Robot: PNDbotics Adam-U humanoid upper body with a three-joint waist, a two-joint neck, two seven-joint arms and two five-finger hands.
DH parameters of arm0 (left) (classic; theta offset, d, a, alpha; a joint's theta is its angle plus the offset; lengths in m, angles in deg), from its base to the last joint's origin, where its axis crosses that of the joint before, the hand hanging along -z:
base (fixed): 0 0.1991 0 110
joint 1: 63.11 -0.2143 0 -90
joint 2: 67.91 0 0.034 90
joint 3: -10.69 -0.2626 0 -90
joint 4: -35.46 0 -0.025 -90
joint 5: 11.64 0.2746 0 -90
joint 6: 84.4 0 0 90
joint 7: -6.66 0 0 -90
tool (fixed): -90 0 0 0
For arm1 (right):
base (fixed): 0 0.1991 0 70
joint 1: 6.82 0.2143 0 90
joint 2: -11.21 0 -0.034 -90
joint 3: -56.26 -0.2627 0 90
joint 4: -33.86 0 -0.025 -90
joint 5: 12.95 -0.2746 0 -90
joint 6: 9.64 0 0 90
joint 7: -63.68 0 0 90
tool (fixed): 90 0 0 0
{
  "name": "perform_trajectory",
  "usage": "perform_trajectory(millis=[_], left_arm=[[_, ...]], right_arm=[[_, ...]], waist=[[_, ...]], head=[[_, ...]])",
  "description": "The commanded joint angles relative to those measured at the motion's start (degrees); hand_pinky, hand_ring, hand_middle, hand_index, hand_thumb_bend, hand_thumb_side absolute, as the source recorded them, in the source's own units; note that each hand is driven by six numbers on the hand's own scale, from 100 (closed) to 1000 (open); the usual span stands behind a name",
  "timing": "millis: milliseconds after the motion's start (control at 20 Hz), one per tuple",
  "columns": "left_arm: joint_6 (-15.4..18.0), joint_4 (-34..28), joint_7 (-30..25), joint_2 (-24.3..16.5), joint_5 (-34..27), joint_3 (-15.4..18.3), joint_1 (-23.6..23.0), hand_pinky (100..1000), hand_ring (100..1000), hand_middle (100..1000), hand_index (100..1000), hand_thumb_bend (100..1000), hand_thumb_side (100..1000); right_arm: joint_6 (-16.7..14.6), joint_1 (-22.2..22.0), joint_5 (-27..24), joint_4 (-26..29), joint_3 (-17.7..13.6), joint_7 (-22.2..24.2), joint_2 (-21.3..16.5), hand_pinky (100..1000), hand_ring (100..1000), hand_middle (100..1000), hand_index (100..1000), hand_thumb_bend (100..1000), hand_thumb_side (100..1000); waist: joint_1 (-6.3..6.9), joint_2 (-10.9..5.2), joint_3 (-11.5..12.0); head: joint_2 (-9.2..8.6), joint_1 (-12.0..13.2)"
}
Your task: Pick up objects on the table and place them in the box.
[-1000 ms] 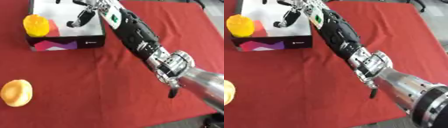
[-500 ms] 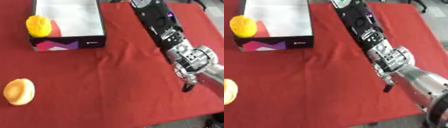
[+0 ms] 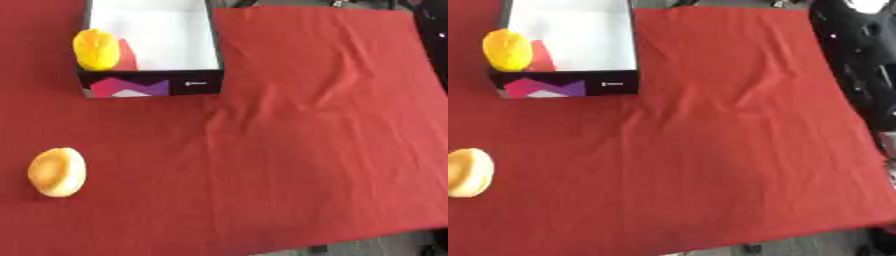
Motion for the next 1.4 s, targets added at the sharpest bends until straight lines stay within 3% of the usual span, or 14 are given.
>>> perform_trajectory(millis=[50,350,450,600,800,1050,1200,1250,1300,1350,1400], left_arm=[[-0.30,-0.60,-0.16,-2.48,0.58,0.72,-0.06,862,792,774,788,209,726],[-1.46,0.49,-2.16,-5.69,3.14,0.34,-1.31,864,796,780,804,177,740],[-2.13,0.81,-3.50,-7.30,4.58,-0.15,-1.34,863,797,781,812,161,739],[-3.59,1.16,-6.47,-10.37,7.72,-1.10,-1.19,863,802,785,826,148,697],[-5.27,0.85,-11.96,-17.49,14.47,-2.76,-0.39,856,804,784,838,173,604],[-7.30,1.25,-22.99,-27.54,21.63,-6.66,0.94,864,831,809,870,279,536],[-7.91,1.73,-30.15,-30.62,22.82,-8.33,1.78,869,835,812,870,290,517],[-8.13,1.96,-32.35,-31.84,22.95,-9.16,1.90,883,849,821,869,376,466],[-8.43,2.26,-35.36,-33.24,23.13,-10.27,2.30,883,849,821,869,376,466],[-8.66,2.45,-38.32,-34.39,23.39,-11.17,2.79,884,853,822,869,495,465],[-8.82,2.49,-41.21,-35.35,23.87,-11.95,3.33,882,853,820,868,474,469]], right_arm=[[-0.87,-4.94,-3.84,7.59,-4.34,-2.67,-0.54,1000,861,734,851,100,187],[-3.99,-14.57,-2.28,13.18,-7.87,-5.15,5.41,1000,858,742,859,100,263],[-4.38,-16.12,-1.48,13.33,-7.96,-4.45,6.77,1000,859,743,862,100,299],[-3.78,-17.37,-0.45,13.37,-7.99,-2.98,8.19,1000,869,754,874,100,261],[-3.54,-18.31,-0.41,13.38,-8.46,-1.58,9.23,1000,865,747,872,100,253],[-2.81,-18.79,-0.04,13.21,-8.38,-1.15,9.29,1000,855,738,862,100,255],[-2.37,-18.68,0.00,13.15,-8.25,-1.21,9.16,1000,855,737,862,100,256],[-2.23,-18.59,0.02,13.17,-8.15,-1.20,9.05,1000,853,735,860,100,271],[-2.03,-18.45,0.06,13.18,-7.99,-1.17,8.93,1000,853,735,860,100,271],[-1.86,-18.35,0.11,13.18,-7.89,-1.16,8.85,1000,853,734,860,100,282],[-1.72,-18.27,0.18,13.16,-7.83,-1.17,8.83,1000,853,733,859,100,286]], waist=[[1.24,-2.23,-0.38],[1.74,-1.87,-1.60],[1.93,-1.76,-1.77],[2.19,-1.64,-1.87],[2.45,-1.57,-2.01],[2.82,-1.57,-2.32],[2.95,-1.60,-2.41],[3.04,-1.59,-2.52],[3.12,-1.61,-2.65],[3.23,-1.60,-2.78],[3.32,-1.60,-2.88]], head=[[-0.37,2.19],[-1.16,5.53],[-1.46,6.13],[-1.81,6.74],[-1.98,7.02],[-2.05,7.07],[-2.02,7.10],[-2.07,7.16],[-2.10,7.22],[-2.13,7.25],[-2.15,7.27]])
